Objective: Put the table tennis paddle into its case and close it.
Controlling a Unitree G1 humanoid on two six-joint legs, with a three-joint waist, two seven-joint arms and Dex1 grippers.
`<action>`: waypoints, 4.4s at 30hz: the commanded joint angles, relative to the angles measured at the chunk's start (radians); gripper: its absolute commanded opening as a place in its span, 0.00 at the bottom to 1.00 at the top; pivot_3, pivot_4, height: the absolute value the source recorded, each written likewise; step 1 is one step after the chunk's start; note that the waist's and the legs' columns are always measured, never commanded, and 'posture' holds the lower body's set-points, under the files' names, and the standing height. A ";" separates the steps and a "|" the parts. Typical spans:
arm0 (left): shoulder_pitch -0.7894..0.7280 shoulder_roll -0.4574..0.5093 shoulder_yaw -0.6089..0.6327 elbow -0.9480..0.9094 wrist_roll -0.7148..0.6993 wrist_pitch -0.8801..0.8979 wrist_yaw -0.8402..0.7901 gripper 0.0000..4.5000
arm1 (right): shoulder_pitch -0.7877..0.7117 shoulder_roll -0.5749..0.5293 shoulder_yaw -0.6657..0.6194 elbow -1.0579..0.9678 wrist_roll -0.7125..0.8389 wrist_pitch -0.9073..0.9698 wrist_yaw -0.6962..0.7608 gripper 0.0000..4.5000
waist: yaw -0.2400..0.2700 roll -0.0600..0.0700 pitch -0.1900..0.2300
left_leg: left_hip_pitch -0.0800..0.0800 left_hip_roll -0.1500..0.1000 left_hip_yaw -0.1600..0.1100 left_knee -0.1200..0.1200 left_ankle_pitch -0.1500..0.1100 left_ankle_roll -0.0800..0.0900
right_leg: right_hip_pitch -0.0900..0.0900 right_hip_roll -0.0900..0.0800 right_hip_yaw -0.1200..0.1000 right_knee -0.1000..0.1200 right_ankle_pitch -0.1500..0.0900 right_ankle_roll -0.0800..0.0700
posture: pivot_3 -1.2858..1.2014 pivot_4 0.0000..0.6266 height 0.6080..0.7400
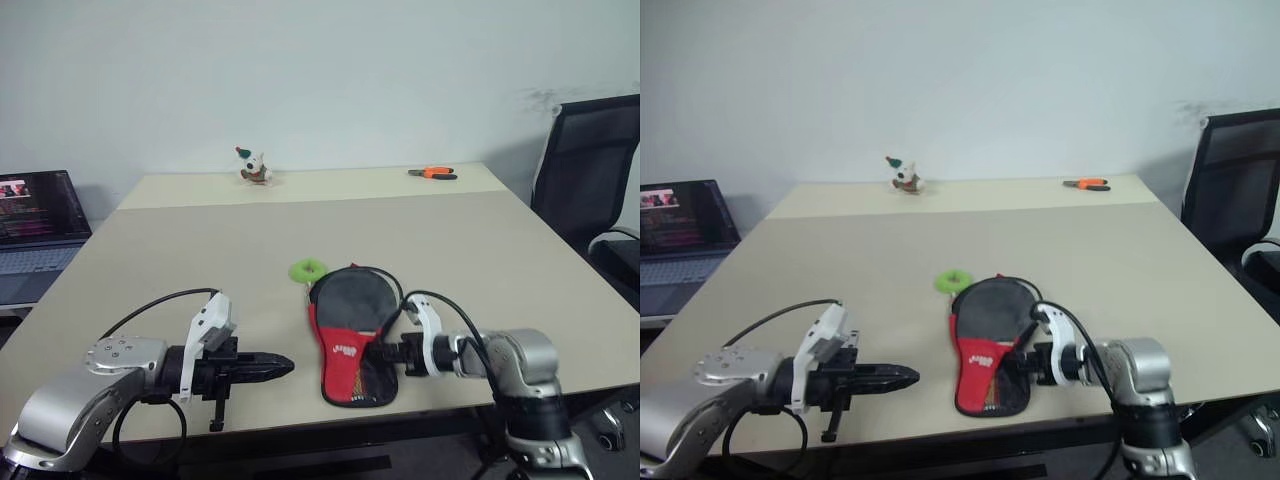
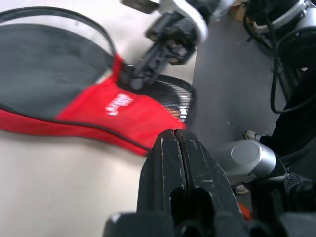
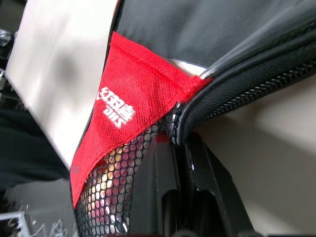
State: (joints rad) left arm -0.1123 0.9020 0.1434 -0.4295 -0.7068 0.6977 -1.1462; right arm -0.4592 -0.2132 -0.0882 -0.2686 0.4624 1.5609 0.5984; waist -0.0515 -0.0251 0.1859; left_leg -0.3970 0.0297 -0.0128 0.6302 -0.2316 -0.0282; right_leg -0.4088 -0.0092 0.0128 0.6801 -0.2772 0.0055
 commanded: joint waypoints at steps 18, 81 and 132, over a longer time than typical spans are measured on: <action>0.039 0.006 0.013 -0.038 -0.004 -0.027 0.010 0.00 | -0.004 0.029 -0.114 -0.001 0.163 0.054 -0.227 0.15 | 0.002 -0.002 -0.001 | 0.001 0.000 0.000 0.000 0.000 0.000 | 0.000 0.001 0.000 0.001 0.000 0.000 | 0.52 0.24 1.00; -0.773 -0.381 -0.212 1.048 0.475 -0.227 0.407 1.00 | -0.107 -0.166 0.406 0.122 -0.150 -0.828 0.119 1.00 | 0.020 -0.004 -0.002 | -0.004 -0.002 -0.002 0.011 0.000 0.000 | 0.002 0.002 -0.003 0.001 0.003 -0.002 | 0.52 0.24 1.00; -1.134 -0.600 -0.182 1.736 0.764 -0.621 0.744 0.01 | -0.101 -0.035 0.485 0.456 -0.348 -0.767 0.007 1.00 | 0.023 -0.016 -0.013 | -0.002 -0.003 -0.002 0.015 -0.001 0.000 | 0.006 0.002 -0.005 0.003 0.004 0.000 | 0.52 0.24 1.00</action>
State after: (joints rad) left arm -1.1859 0.3028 -0.0488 1.3065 0.0358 0.1246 -0.4593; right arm -0.6058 -0.2425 0.3569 0.0955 0.1363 0.7132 0.6035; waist -0.0288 -0.0415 0.1727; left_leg -0.3989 0.0271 -0.0150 0.6452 -0.2322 -0.0278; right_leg -0.4033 -0.0073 0.0079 0.6835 -0.2733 0.0055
